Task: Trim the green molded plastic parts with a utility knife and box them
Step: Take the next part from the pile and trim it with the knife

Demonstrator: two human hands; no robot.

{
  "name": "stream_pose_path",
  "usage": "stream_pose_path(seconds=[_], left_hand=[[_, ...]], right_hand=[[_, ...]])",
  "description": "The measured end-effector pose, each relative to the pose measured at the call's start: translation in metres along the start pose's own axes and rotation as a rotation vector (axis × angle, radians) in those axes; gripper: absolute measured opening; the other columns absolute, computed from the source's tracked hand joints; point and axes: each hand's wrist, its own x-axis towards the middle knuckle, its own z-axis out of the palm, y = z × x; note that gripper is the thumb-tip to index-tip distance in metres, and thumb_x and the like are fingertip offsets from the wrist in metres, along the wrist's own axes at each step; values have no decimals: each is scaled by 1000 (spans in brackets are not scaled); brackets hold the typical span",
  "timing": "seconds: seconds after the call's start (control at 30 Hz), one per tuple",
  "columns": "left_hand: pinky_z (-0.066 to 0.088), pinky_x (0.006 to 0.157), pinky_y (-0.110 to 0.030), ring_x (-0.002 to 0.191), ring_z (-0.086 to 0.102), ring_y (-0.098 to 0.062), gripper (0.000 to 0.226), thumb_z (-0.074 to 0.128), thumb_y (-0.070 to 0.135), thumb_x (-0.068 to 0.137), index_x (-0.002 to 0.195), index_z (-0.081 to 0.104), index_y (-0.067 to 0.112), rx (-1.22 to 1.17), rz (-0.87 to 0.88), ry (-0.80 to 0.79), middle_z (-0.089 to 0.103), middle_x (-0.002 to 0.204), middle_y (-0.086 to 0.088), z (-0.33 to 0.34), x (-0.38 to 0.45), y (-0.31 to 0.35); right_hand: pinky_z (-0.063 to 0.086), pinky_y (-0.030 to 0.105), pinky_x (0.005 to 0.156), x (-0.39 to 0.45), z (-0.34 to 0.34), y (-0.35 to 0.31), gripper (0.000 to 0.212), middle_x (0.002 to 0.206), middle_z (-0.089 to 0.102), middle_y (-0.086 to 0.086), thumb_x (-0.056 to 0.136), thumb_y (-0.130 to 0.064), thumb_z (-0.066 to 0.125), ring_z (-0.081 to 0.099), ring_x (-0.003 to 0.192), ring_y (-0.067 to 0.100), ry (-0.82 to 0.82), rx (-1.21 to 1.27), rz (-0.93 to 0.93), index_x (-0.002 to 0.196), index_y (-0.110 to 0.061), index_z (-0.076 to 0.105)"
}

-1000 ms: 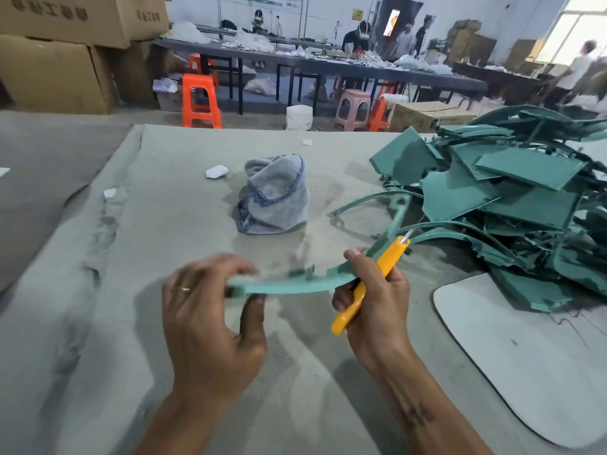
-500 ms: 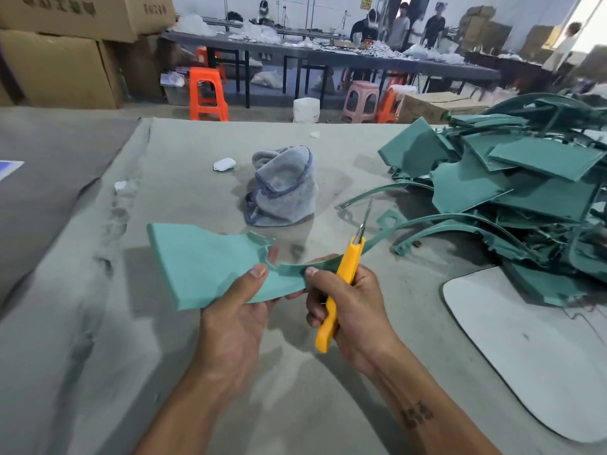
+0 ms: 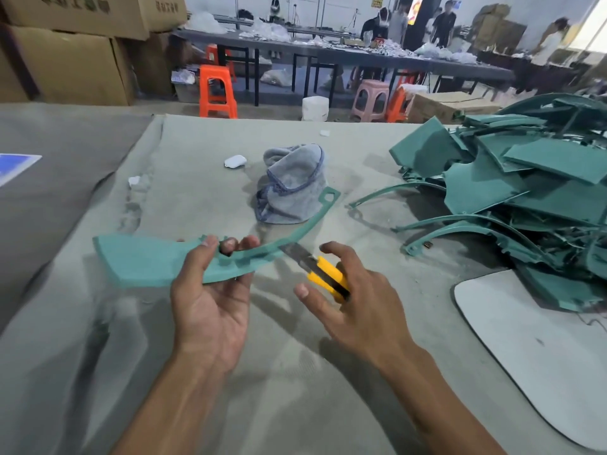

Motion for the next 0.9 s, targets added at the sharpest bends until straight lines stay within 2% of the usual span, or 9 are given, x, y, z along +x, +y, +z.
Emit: stream_pose_path(seconds=[0.13, 0.23, 0.27, 0.4, 0.53, 0.67, 0.73, 0.8, 0.9], left_hand=[[59, 92, -40, 102, 72, -31, 43, 86, 28, 73, 102, 58, 11, -60, -42, -2, 63, 90, -12, 0, -1, 1], [59, 93, -43, 114, 69, -37, 78, 98, 35, 56, 116, 59, 3, -60, -89, -43, 68, 110, -23, 2, -4, 1], [59, 93, -44, 117, 68, -39, 80, 99, 35, 55, 116, 60, 2, -51, -98, -55, 68, 114, -26, 3, -5, 1], [57, 96, -46, 117, 68, -37, 45, 99, 33, 56, 89, 78, 12, -43, -135, -135, 73, 106, -21, 2, -6, 0], [60, 90, -45, 110, 71, -36, 44, 101, 27, 51, 84, 75, 14, -96, -148, -106, 74, 96, -17, 2, -5, 1], [60, 88, -46, 105, 73, -35, 42, 99, 24, 55, 86, 73, 13, -52, -165, -102, 74, 97, -17, 5, -8, -2], [61, 85, -43, 103, 74, -33, 11, 84, 23, 75, 77, 75, 16, 1, -175, -140, 74, 95, -15, 6, -10, -3], [62, 84, -41, 103, 74, -31, 15, 66, 21, 85, 74, 74, 16, 42, -171, -155, 74, 92, -15, 5, -10, -3], [62, 85, -41, 101, 74, -32, 8, 61, 15, 85, 80, 68, 12, 59, -131, -131, 74, 92, -16, 3, -8, -2]], right_hand=[[37, 30, 54, -6, 11, -10, 40, 76, 55, -15, 105, -64, 28, 51, 64, 11, -27, 42, -183, 122, -37, 52], [42, 35, 54, -6, 13, -10, 41, 77, 55, -12, 107, -58, 31, 51, 64, 12, -43, 51, -207, 111, -28, 59], [43, 35, 54, -5, 11, -8, 42, 79, 55, -13, 107, -58, 32, 51, 65, 11, -41, 56, -210, 111, -27, 60], [36, 25, 54, 1, 5, 2, 40, 83, 54, -17, 106, -55, 36, 50, 67, 8, 108, 38, -181, 114, -26, 63], [32, 22, 52, 8, -4, 11, 39, 70, 46, -15, 107, -46, 42, 44, 60, 9, 382, 122, -71, 109, -17, 67], [37, 26, 60, 7, -10, 18, 38, 87, 51, -17, 108, -40, 45, 47, 70, 7, 263, 155, -293, 109, -11, 69], [37, 25, 61, 8, -9, 18, 41, 89, 50, -19, 109, -45, 42, 46, 72, 4, 235, 118, -331, 109, -13, 68], [34, 26, 57, 9, -7, 19, 40, 82, 52, -17, 109, -45, 42, 46, 67, 6, 315, 97, -268, 106, -15, 68], [28, 29, 51, 12, -12, 26, 36, 66, 47, -11, 108, -43, 42, 41, 55, 11, 553, 78, -19, 104, -17, 67]])
